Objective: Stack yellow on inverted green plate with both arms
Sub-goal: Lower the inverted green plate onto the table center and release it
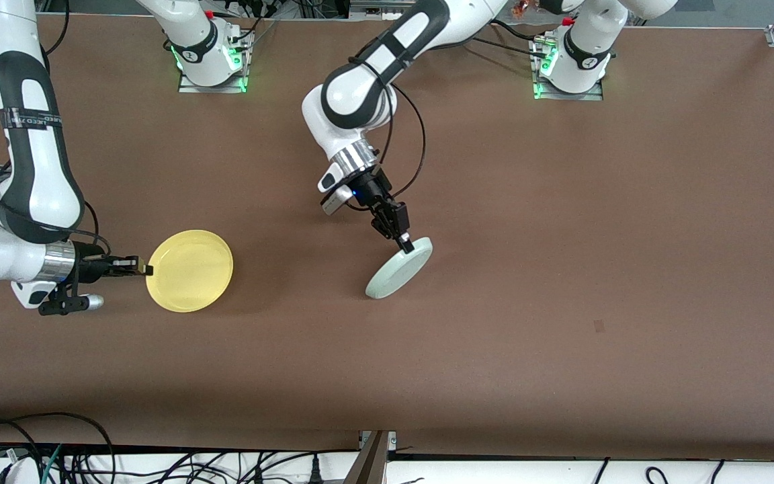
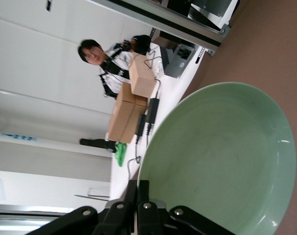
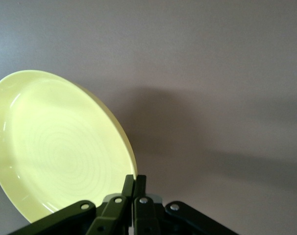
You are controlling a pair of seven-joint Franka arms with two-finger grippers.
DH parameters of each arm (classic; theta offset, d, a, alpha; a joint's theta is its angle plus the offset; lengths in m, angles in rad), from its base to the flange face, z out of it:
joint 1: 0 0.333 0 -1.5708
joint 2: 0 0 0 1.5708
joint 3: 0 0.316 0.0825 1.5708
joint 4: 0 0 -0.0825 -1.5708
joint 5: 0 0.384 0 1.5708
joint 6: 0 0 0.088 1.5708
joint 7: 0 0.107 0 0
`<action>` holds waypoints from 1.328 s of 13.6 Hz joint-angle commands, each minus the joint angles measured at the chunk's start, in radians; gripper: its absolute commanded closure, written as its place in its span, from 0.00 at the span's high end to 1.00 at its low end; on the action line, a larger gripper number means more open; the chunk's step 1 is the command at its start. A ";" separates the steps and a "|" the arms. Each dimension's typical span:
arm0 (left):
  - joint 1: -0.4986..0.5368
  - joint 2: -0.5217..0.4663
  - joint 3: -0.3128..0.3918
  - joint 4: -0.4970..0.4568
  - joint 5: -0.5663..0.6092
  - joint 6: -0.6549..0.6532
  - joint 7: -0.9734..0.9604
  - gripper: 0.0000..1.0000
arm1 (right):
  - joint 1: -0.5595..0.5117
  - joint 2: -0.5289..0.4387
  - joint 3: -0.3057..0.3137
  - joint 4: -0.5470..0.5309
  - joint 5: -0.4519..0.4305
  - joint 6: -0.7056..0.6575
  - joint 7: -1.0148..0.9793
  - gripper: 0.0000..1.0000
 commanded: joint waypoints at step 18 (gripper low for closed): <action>-0.235 0.161 0.053 0.070 0.006 -0.157 -0.051 0.35 | 0.029 -0.005 0.006 0.014 0.015 -0.033 -0.015 0.00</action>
